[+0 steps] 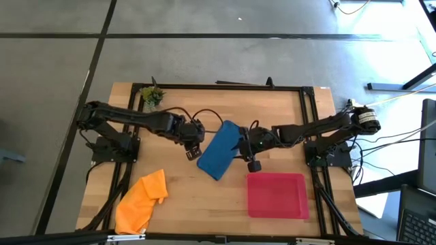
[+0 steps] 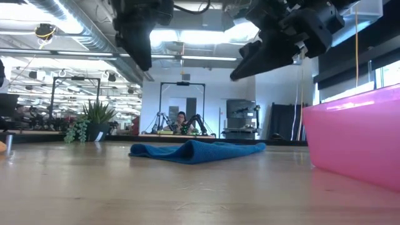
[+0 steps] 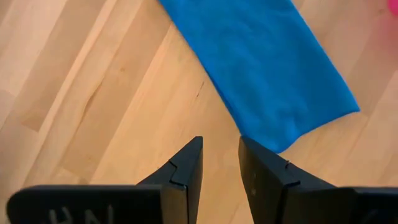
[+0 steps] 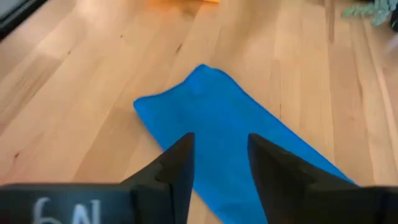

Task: Roll microfiber towels into tight, uniform cylinder then place into a basket
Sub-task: Fold the blue microfiber towel, then roll the blue microfiber towel

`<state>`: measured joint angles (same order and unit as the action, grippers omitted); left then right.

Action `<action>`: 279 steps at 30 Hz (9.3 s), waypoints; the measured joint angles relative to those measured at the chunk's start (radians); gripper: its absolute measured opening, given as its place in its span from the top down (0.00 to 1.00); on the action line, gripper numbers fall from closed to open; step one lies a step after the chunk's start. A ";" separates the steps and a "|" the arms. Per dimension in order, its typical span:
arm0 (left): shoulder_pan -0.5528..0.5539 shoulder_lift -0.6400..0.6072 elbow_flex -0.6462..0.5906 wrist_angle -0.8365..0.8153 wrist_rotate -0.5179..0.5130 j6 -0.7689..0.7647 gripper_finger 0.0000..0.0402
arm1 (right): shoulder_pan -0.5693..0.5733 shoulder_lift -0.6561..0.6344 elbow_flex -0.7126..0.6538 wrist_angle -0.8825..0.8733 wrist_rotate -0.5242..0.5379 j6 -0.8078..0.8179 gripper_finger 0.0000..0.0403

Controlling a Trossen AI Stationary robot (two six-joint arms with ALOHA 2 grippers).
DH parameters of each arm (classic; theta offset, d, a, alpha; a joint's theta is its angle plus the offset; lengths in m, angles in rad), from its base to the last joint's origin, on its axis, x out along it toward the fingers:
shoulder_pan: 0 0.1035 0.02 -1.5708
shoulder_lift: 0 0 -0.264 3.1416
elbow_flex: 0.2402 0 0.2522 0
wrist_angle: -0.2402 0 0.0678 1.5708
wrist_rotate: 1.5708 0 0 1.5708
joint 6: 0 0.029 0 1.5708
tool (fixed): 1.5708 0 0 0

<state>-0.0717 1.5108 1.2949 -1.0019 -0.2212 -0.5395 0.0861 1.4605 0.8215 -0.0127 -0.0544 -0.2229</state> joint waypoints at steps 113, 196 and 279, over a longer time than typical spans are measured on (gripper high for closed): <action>0.004 -0.311 0.000 -0.113 -0.081 0.185 0.76 | -0.010 0.511 0.554 -0.365 0.006 0.401 0.99; 0.004 -0.311 0.000 -0.105 -0.080 0.051 0.76 | -0.125 0.397 0.569 -0.919 0.008 0.324 0.48; -0.015 0.103 0.000 -0.014 0.023 0.375 0.72 | -0.123 0.405 0.264 -0.220 0.025 0.220 0.98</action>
<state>-0.0864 1.6134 1.2953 -1.0155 -0.1986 -0.1642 -0.0372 1.8652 1.0859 -0.2327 -0.0291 -0.0028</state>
